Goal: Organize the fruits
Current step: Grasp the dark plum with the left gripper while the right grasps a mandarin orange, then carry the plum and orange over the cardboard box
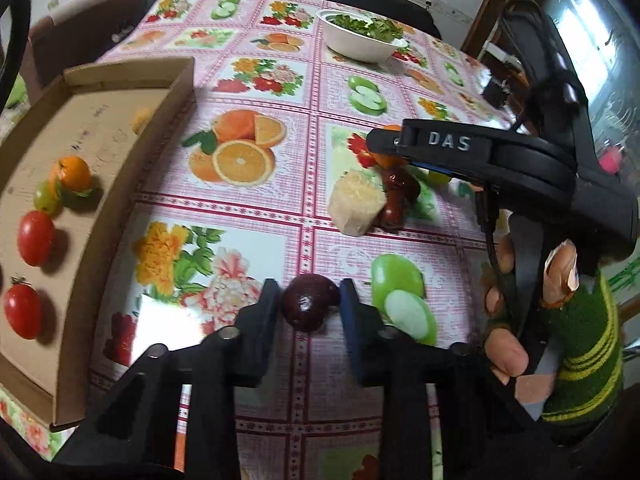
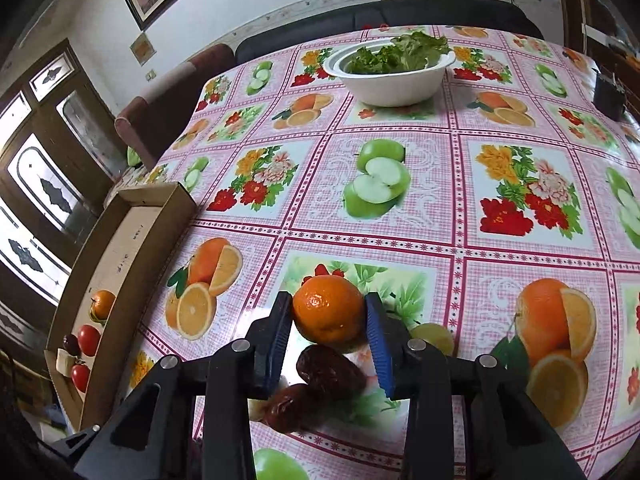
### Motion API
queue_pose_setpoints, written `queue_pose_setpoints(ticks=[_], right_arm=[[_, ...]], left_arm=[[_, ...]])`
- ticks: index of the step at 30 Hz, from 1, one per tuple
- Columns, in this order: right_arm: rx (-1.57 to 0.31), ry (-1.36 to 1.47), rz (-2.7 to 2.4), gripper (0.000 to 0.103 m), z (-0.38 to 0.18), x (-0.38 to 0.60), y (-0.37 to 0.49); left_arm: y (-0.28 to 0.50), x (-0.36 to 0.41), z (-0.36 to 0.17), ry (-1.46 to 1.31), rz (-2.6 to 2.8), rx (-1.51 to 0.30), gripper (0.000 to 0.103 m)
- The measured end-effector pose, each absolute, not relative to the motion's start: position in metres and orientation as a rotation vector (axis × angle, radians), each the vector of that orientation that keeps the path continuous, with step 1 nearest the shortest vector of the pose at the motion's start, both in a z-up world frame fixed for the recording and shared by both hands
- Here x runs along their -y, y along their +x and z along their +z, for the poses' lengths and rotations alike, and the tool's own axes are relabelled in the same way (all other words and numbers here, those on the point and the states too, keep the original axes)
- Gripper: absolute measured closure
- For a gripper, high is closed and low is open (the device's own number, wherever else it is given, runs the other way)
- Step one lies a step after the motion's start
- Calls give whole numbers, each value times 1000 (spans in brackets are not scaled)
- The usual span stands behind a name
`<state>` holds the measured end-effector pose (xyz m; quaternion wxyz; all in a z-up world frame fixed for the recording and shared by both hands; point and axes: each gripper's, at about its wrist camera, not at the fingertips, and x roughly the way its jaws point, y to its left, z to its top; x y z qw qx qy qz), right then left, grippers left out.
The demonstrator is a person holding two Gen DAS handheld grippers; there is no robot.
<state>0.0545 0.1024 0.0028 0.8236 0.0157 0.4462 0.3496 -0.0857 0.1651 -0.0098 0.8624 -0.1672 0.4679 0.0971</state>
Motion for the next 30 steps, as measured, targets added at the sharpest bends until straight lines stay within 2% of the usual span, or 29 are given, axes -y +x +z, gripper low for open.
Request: queue_pose_setpoints(ticks=[15, 30], right_arm=[[-878, 116, 805, 66, 38, -57, -1], [-859, 84, 869, 66, 52, -72, -37]], left_arm=[[-117, -174, 18, -327, 320, -909, 76], [-148, -199, 34, -337, 453, -843, 76]])
